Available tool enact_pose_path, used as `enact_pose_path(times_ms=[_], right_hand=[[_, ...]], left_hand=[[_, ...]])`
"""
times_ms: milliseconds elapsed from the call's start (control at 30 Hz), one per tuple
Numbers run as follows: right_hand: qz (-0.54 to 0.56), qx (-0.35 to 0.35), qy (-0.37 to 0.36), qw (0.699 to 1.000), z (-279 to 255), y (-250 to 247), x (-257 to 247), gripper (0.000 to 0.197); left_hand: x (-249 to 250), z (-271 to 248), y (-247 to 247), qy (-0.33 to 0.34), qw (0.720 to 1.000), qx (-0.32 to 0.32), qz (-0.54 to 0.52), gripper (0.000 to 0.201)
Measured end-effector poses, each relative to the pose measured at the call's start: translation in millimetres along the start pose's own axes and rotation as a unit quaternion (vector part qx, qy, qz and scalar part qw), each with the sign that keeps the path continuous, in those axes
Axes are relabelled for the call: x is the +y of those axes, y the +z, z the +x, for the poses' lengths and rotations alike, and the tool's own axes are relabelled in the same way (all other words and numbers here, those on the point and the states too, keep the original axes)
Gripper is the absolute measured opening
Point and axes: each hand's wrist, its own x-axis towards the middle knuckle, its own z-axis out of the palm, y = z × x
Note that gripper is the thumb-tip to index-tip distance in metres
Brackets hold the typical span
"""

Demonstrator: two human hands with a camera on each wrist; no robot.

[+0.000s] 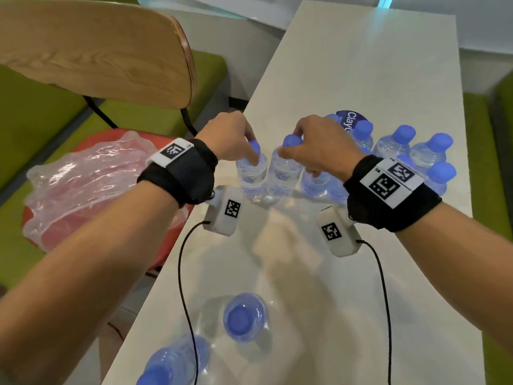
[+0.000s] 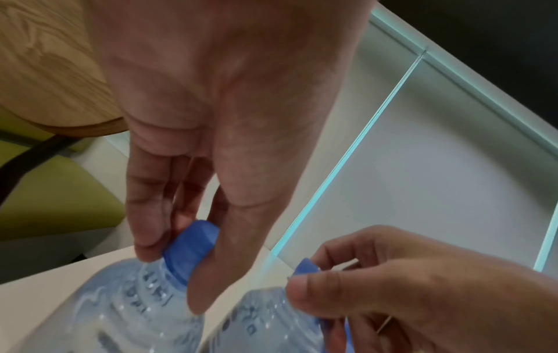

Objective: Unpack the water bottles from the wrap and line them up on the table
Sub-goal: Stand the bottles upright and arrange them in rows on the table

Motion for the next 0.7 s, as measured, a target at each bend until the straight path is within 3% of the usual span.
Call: enact_pose_path(times_ms=[333, 700], right_hand=[[-0.036, 0.032, 0.019, 0.999, 69, -1, 10, 0.029], [-0.068, 0.052, 0.012, 0.996, 86, 14, 30, 0.035]], left_hand=[[-6, 73, -1, 0.017, 0.998, 0.05, -0.014, 0.033], [4, 84, 7, 0.03, 0.998, 0.055, -0.02, 0.033]])
